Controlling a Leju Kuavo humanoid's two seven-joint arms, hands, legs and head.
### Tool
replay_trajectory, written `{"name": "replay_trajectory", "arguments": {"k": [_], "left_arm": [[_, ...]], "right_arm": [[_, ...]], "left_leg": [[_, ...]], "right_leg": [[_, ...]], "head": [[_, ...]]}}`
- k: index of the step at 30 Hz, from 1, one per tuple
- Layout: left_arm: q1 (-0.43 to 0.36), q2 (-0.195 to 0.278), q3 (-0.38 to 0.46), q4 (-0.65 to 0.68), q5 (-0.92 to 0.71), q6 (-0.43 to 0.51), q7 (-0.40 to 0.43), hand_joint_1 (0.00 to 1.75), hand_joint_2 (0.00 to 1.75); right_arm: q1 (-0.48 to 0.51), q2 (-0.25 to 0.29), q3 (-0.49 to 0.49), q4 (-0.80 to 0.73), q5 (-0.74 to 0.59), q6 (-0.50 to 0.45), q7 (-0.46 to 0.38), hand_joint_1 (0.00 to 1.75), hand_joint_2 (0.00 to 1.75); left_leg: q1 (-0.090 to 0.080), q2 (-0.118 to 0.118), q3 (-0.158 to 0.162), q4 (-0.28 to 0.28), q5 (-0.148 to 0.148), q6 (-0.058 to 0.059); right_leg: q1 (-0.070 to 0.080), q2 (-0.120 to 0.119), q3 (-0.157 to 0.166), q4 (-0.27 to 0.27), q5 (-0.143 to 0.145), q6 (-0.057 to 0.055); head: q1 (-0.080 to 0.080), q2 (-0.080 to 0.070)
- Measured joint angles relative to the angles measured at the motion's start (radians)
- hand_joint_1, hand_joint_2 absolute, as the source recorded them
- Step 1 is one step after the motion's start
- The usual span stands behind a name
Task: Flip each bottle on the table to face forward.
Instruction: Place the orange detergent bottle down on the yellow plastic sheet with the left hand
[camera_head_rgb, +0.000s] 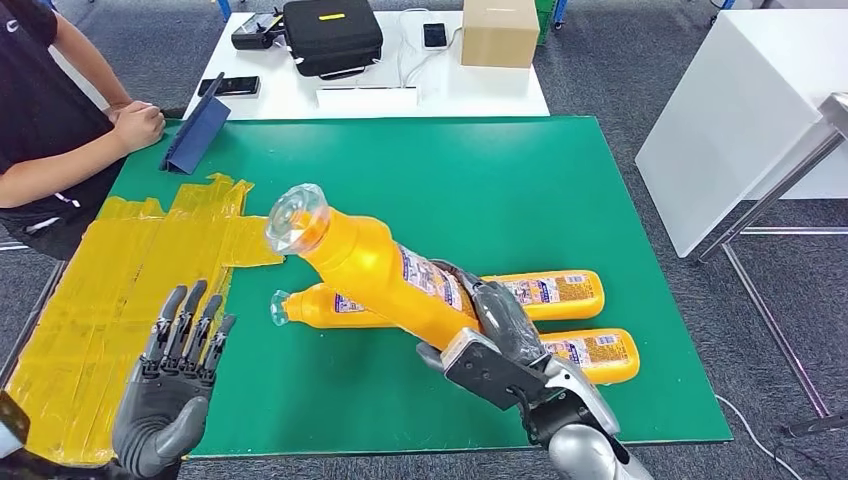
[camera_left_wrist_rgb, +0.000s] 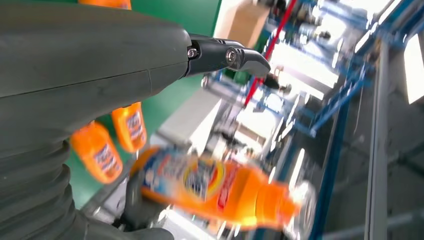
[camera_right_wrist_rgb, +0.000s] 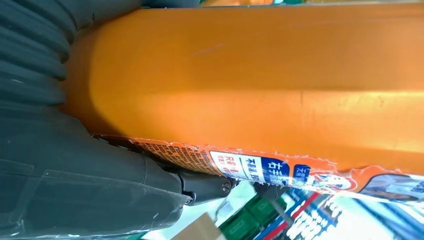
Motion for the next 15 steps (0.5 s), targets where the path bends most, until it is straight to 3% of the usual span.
{"name": "replay_trajectory", "arguments": {"k": [8, 15], "left_arm": [[-0.032, 0.035, -0.107, 0.001, -0.06, -0.003, -0.04, 0.0, 1.75], [-0.055, 0.049, -0.152, 0.001, -0.073, -0.003, -0.046, 0.0, 1.75]], "right_arm": [[-0.088, -0.001, 0.087, 0.057, -0.025, 0.054, 0.016, 1.75, 1.75], [-0.159, -0.004, 0.17, 0.105, -0.041, 0.103, 0.031, 1.75, 1.75]], "left_leg": [[0.0, 0.0, 0.0, 0.0, 0.0, 0.0], [0.0, 0.0, 0.0, 0.0, 0.0, 0.0]], "right_leg": [[0.0, 0.0, 0.0, 0.0, 0.0, 0.0], [0.0, 0.0, 0.0, 0.0, 0.0, 0.0]], "head": [[0.0, 0.0], [0.0, 0.0]]}}
